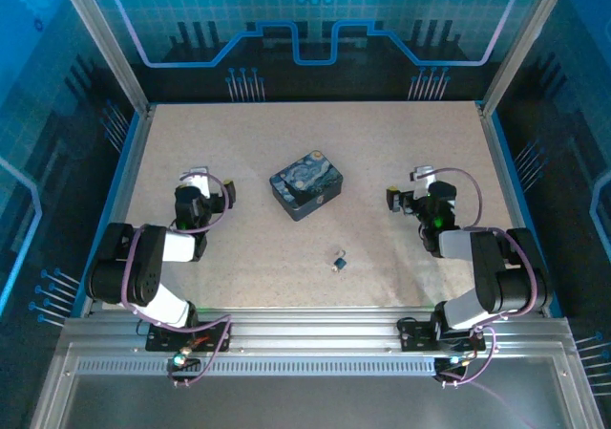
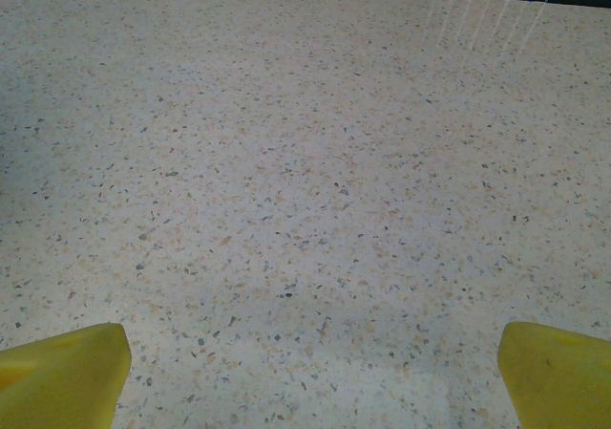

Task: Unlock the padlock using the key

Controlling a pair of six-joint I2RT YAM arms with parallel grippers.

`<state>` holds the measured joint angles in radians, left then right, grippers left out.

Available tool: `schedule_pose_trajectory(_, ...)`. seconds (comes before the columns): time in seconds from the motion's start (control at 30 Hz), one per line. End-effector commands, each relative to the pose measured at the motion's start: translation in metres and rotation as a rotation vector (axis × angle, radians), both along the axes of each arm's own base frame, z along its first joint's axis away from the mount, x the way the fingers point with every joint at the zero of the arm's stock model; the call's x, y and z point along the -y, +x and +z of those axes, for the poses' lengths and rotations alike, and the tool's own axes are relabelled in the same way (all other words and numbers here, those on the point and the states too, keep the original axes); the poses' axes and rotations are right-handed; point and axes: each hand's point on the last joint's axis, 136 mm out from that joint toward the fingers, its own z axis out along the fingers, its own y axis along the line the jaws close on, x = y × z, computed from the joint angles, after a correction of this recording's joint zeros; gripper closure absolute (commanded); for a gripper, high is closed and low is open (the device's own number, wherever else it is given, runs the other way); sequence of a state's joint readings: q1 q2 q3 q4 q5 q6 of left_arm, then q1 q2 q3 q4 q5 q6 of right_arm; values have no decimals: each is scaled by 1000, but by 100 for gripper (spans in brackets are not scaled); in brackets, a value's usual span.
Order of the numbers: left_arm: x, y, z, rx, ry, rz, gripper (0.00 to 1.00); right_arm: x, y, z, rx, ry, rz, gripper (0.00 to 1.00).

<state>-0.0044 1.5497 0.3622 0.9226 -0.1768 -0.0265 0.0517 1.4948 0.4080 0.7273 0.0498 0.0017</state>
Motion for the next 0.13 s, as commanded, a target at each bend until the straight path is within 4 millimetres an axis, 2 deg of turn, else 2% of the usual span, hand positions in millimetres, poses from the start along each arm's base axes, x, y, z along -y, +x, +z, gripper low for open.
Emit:
schedule_pose_trajectory(0.0, 2, 3, 7, 34, -16, -14, 1, -2, 9, 12, 43, -14, 2, 0)
schedule_pose_trajectory(0.1, 2, 3, 7, 34, -16, -14, 1, -2, 9, 12, 43, -13, 3, 0)
